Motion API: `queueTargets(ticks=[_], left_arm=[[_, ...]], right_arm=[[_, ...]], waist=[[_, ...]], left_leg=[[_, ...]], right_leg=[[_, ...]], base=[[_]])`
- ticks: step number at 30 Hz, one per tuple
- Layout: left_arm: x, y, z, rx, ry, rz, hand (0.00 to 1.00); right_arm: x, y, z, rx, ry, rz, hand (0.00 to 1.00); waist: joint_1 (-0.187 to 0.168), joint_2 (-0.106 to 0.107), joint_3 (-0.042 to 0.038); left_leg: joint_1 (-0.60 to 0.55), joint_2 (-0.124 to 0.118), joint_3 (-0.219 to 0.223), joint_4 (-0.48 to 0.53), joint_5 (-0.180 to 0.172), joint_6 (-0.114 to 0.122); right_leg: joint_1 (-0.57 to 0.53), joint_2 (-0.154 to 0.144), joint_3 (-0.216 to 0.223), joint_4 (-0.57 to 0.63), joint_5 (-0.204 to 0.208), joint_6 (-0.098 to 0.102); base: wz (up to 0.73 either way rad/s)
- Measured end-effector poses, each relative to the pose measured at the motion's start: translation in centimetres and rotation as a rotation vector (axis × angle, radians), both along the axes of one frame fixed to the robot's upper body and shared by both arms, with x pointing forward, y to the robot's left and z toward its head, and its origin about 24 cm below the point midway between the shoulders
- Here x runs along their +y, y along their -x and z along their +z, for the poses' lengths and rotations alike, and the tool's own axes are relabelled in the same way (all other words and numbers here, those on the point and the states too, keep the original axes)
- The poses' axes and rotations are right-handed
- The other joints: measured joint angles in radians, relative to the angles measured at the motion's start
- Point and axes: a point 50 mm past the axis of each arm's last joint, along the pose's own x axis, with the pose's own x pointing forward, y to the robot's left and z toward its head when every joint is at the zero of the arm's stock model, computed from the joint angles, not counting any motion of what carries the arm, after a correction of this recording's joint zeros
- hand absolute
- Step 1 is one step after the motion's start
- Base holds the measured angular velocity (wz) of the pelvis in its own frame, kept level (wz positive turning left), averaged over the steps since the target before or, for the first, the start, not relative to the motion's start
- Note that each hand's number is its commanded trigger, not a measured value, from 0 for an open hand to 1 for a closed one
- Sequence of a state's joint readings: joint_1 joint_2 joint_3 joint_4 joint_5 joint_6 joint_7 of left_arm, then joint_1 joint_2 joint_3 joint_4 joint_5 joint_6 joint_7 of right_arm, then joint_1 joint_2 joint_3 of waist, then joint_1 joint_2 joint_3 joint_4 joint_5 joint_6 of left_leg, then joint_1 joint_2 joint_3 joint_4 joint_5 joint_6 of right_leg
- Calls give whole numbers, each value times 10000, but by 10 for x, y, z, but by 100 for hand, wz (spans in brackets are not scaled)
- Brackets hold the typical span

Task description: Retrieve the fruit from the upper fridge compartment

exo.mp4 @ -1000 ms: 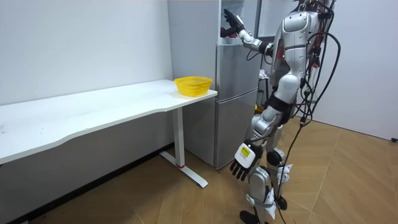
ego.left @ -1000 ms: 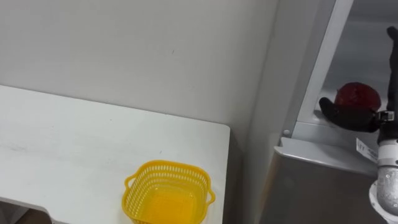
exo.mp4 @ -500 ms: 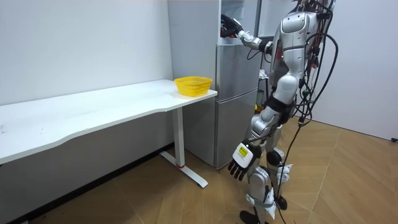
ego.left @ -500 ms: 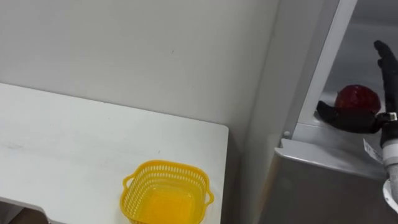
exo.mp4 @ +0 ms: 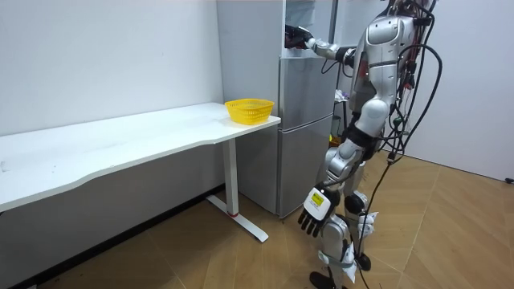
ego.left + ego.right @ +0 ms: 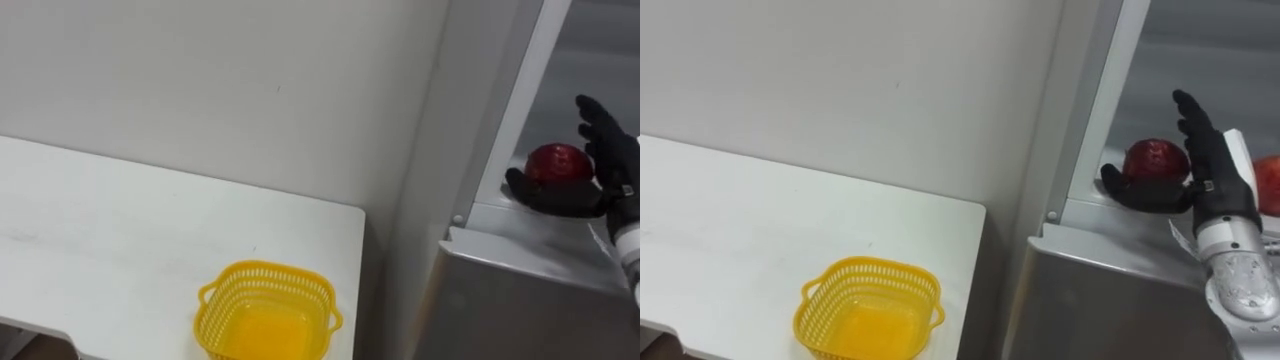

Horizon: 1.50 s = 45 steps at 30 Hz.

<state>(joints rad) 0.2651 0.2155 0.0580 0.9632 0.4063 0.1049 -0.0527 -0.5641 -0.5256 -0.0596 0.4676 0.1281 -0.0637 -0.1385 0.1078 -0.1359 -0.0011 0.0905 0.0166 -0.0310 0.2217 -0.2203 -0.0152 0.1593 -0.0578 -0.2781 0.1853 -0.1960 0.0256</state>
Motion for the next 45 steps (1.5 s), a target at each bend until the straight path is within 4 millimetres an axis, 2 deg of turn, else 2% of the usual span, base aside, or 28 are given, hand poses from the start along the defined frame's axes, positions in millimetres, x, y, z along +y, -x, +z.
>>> queueTargets(ticks=[10, 11, 12, 13, 37, 45], left_arm=[[1, 0, 0, 144, -16, 36, 0], [1, 0, 0, 152, -17, 38, 0], [1, 0, 0, 153, -17, 36, 0], [1, 0, 0, 140, -18, 26, 0], [4, -2, 2, 157, -154, 21, 0], [9, -1, 2, 308, -311, -143, 0]], right_arm=[[-6, -10, -1, 749, -456, 713, 0], [-6, -10, -1, 797, -438, 784, 18], [-6, -10, -1, 813, -440, 814, 85], [-7, -10, -1, 838, -441, 846, 100], [-8, -11, 3, 992, -375, 1091, 100], [5, -12, 11, 414, -511, 1311, 100]], waist=[[-106, 9, 21], [-102, 9, 21], [-92, 8, 21], [-82, 4, 23], [-28, -27, 41], [-207, 108, 121]], left_leg=[[-53, -2, 24, -12, -1, 0], [-56, -2, 24, -7, -1, 1], [-55, -2, 25, -5, -1, 0], [-55, -2, 26, 2, -1, 0], [-66, 21, 35, 12, -3, -4], [72, 28, 91, -15, 3, -12]], right_leg=[[-7, 0, -11, 3, 4, -6], [-7, 0, -12, 3, 5, -7], [-7, 1, -12, 2, 5, -7], [-7, 2, -11, 2, 5, -7], [-9, 34, 2, -7, 7, -12], [37, 33, 39, -3, 9, -14]], base=[[0], [0], [0], [0], [0], [-2]])
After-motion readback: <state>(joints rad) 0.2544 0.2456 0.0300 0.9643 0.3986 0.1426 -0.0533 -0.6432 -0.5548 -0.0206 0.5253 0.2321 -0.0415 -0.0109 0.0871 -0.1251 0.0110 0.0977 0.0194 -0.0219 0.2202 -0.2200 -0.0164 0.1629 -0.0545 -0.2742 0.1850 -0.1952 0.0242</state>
